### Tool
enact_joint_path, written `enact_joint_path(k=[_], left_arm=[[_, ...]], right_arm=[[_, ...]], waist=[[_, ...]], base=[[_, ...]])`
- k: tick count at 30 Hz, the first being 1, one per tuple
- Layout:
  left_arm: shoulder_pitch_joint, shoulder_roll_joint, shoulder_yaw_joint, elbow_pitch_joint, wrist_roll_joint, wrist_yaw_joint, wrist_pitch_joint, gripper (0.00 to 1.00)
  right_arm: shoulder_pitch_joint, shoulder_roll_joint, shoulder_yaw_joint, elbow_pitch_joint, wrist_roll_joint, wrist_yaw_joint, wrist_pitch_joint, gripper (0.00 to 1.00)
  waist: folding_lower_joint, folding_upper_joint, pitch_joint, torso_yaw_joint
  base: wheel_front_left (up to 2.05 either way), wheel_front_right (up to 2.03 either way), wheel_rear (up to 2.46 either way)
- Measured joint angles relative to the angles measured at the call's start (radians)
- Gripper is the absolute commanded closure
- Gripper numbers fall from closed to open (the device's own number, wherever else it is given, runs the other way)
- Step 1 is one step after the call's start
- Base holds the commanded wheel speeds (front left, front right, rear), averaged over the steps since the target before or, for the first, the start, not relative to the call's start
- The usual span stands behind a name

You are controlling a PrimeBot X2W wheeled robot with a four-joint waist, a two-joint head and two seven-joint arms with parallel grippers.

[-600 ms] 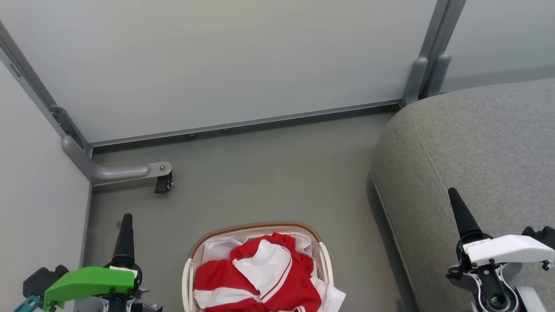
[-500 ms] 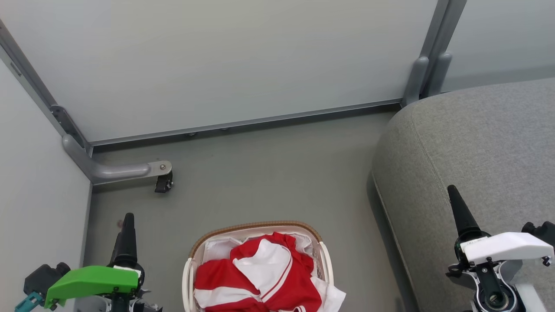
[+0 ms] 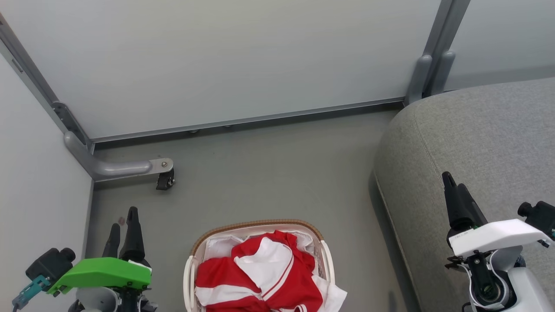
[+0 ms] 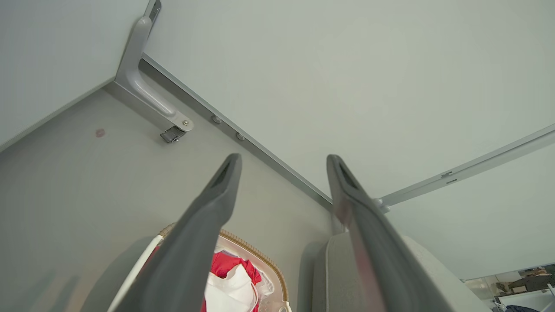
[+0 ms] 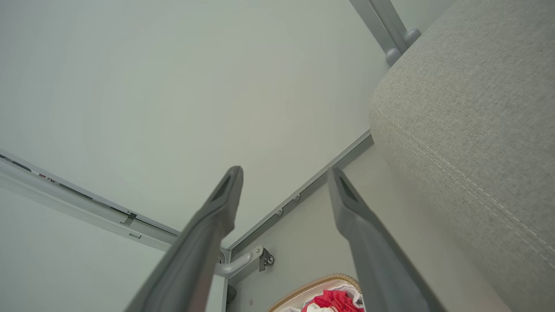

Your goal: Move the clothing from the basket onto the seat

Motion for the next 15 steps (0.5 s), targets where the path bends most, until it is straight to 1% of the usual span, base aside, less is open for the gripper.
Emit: enact_joint_path(k=[15], left_arm=[[-0.001,0.028,-0.054,0.013,0.210,0.026,-0.048,0.00]], right_arm=[[-0.010,-0.017,0.035,-0.001,-0.210,0.000,-0.048,0.00]], waist=[[0.0000,0.0000,-0.005,0.001]], base=[[0.00,0.00,0.00]])
